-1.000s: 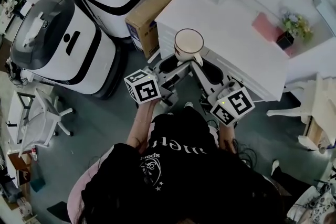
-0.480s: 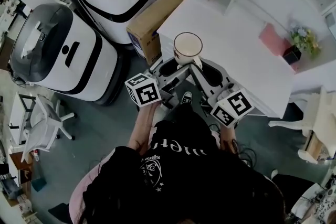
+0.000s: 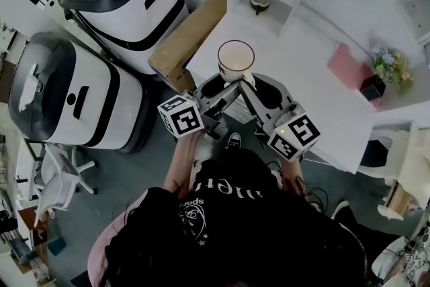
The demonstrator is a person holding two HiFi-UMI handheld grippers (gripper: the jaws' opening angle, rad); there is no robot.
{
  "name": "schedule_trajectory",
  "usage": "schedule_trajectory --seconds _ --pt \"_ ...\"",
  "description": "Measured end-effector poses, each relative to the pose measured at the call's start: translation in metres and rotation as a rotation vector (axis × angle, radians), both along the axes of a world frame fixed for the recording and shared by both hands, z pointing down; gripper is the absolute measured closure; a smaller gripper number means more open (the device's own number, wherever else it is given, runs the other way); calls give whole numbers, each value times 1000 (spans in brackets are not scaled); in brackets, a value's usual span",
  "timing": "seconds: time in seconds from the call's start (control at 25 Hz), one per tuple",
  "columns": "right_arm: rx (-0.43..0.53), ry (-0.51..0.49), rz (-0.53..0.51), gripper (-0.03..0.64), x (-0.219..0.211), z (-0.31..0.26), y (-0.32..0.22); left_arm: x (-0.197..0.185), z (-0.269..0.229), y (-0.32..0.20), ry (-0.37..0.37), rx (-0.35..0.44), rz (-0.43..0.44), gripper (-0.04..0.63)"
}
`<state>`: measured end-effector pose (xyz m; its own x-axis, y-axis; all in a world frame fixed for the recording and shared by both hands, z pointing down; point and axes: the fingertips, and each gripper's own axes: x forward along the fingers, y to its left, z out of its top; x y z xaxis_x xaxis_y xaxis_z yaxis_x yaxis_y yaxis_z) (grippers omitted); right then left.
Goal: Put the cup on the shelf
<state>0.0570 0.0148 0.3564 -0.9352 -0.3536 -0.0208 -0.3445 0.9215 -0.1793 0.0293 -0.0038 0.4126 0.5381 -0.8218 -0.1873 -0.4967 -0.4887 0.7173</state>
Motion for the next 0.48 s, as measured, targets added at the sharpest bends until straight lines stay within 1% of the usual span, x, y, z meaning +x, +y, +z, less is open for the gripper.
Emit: schedule_trajectory --seconds 0.2,0.48 --pt "-3 -3 13 525 5 3 -44 5 1 -43 5 -31 5 275" --pt "-33 -25 23 525 6 4 -86 6 3 -84 -11 -56 6 275"
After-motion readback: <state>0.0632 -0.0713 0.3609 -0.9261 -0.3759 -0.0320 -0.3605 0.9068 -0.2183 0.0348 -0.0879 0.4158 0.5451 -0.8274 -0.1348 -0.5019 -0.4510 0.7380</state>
